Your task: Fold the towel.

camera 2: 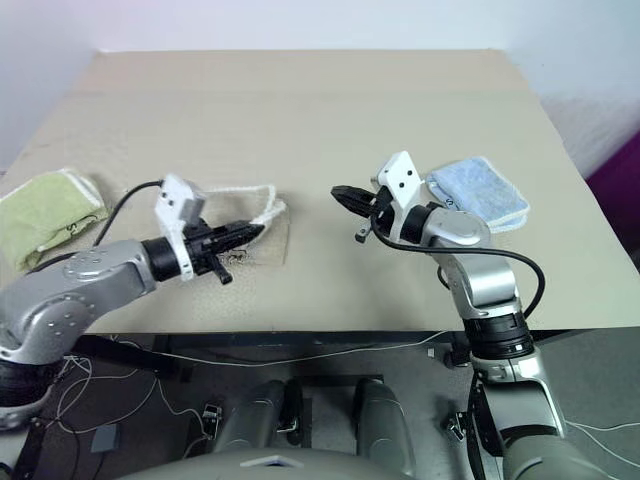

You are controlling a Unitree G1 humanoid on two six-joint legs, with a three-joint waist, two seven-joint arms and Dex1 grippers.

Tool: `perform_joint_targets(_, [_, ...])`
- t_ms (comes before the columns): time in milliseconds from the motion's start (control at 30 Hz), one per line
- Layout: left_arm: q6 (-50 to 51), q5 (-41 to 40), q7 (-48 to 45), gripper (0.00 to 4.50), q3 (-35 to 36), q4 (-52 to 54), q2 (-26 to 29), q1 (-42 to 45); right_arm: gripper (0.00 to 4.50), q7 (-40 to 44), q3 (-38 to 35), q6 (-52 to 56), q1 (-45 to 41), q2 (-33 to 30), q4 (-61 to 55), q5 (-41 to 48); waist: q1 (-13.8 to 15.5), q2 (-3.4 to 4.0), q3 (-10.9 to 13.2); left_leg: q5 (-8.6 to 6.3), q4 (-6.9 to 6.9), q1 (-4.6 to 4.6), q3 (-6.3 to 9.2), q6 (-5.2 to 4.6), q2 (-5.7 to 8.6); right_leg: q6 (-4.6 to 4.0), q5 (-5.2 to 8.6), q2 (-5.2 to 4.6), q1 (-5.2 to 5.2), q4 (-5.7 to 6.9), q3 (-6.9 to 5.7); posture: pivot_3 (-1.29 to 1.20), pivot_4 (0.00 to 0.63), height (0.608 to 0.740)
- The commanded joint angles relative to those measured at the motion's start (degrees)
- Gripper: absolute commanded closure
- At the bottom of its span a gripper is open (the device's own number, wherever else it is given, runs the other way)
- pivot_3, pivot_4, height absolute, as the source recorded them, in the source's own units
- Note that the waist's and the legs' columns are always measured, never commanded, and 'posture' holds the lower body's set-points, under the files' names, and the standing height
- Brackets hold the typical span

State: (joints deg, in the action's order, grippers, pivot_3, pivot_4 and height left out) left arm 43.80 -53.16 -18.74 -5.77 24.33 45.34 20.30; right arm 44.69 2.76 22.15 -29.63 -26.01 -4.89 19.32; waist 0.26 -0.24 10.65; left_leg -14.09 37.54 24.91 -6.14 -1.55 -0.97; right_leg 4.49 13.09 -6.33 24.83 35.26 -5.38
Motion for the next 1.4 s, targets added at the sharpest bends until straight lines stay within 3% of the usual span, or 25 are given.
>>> perform_joint_targets(33, [0.45,6.96,-0.95,4.47,-2.17,-1.46,-1.44,1.94,4.50,-0.53,-1.70,-0.19,0.13,-0.72,-3.73,0.78,0.11,0.00,0.00,0.00,0.00,0.00,0.00,-0.01,0.00,0.00,0.00,0.00,-0.01,0.00,0.00,0.00,0.150,0.740])
perform_joint_targets(200, [1.51,9.75,-4.16,4.47,-2.11,-1.82,-3.81,1.13,4.50,-0.91,-1.79,0.16,0.54,-0.87,-4.57,0.91,0.16,-0.02,0.01,0.01,0.01,0.01,0.01,-0.03,0.00,0.01,0.00,-0.01,-0.01,-0.01,0.01,0.00,0.150,0.740])
perform_joint_targets(367, [3.07,6.20,-6.76,3.13,3.51,-0.50,-5.25,-1.34,4.50,-0.90,-1.57,0.36,0.32,-0.89,-4.63,0.90,0.10,-0.02,0.01,0.01,0.06,0.01,0.02,-0.04,0.00,0.02,0.00,-0.01,-0.02,0.04,0.01,0.00,0.150,0.740])
perform_joint_targets(533, [4.40,0.14,-8.62,1.40,11.67,1.26,-6.22,-4.65,4.50,-0.79,-0.70,0.40,-0.30,-0.24,-4.27,0.78,0.08,-0.02,0.01,0.00,0.16,0.01,0.07,-0.05,-0.03,0.02,0.00,-0.01,-0.05,0.10,0.00,0.00,0.150,0.740])
perform_joint_targets(667, [2.63,1.78,-5.30,0.01,19.45,-1.16,-6.82,-7.08,4.50,-1.63,1.88,0.71,-2.07,2.18,-2.40,-0.39,-0.10,-0.02,0.01,-0.01,0.21,0.00,0.07,-0.06,-0.03,0.02,0.00,-0.01,-0.06,0.14,0.00,0.00,0.150,0.740])
perform_joint_targets(767, [0.95,3.95,-1.69,0.13,23.42,-5.91,-8.57,-5.70,4.50,-2.87,3.94,2.11,-4.29,5.48,-0.78,-0.69,-0.10,-0.02,0.01,-0.02,0.35,0.00,0.11,-0.09,-0.06,0.02,0.00,0.01,-0.07,0.29,-0.02,0.00,0.150,0.740])
perform_joint_targets(833, [-1.00,7.47,-1.63,0.63,22.87,-7.36,-8.46,-5.40,4.50,-3.07,5.33,2.66,-5.69,7.73,0.39,-0.69,-0.16,-0.02,0.01,-0.05,0.39,0.00,0.11,-0.14,-0.06,0.02,0.00,0.02,-0.08,0.34,-0.03,0.00,0.150,0.740])
perform_joint_targets(1167, [-12.89,24.51,-8.39,4.18,10.75,-15.71,-10.22,-2.71,4.50,-2.87,14.25,1.69,-10.13,16.23,14.48,-6.71,-0.07,-0.04,-0.01,-0.04,0.43,0.01,0.08,-0.11,0.02,0.02,-0.01,-0.07,-0.11,0.37,-0.06,0.00,0.150,0.740])
perform_joint_targets(1400, [-20.75,37.26,-11.52,4.18,3.23,-22.28,-8.96,-6.45,4.50,-3.74,18.99,-1.78,-8.16,18.61,24.14,-13.11,-1.26,-0.02,-0.02,-0.03,0.41,0.01,0.05,-0.09,0.01,0.01,0.00,-0.08,0.01,0.60,-0.05,0.00,0.150,0.740])
